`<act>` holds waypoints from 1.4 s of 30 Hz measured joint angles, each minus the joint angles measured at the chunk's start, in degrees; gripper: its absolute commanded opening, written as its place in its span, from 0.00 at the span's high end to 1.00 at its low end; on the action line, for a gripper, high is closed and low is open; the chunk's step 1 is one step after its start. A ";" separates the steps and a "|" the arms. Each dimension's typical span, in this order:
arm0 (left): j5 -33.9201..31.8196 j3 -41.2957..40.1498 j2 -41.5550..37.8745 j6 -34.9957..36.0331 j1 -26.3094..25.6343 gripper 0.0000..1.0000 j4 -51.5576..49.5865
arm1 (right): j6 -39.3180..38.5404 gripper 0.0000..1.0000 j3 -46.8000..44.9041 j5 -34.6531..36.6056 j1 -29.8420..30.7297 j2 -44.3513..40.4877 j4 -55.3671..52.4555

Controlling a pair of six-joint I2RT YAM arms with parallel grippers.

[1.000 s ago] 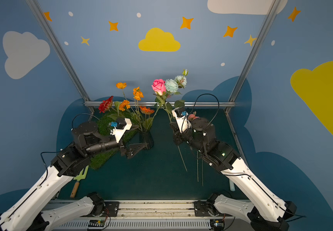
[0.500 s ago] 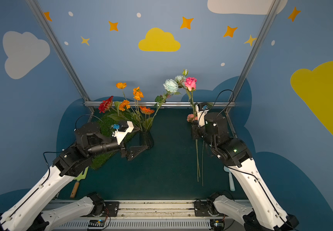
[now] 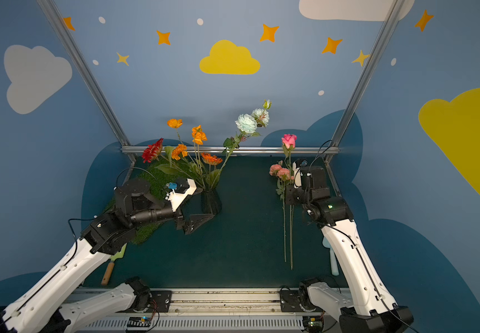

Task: Pick out pink flowers from the vase
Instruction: Place the flower at the center of the board.

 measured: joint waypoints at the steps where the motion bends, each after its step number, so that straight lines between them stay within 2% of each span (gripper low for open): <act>1: -0.02 0.00 0.00 0.02 0.00 0.00 0.00 | -0.20 1.00 -0.39 0.04 -0.37 0.24 0.11; 13: -0.20 -0.31 0.00 0.22 0.00 0.00 0.02 | -1.68 1.00 -3.08 1.18 -1.75 6.16 4.37; 26: -1.46 -1.31 -0.02 1.27 0.00 0.00 -0.72 | 1.77 1.00 -2.99 -1.14 -1.27 18.62 9.70; 35: -2.23 -1.38 -0.55 1.68 0.00 0.00 -1.33 | 4.22 1.00 0.92 -2.03 0.59 30.40 9.51; 42: -2.97 -1.38 -1.33 2.05 0.02 0.00 -2.67 | 4.42 1.00 2.14 -2.36 1.38 35.56 9.70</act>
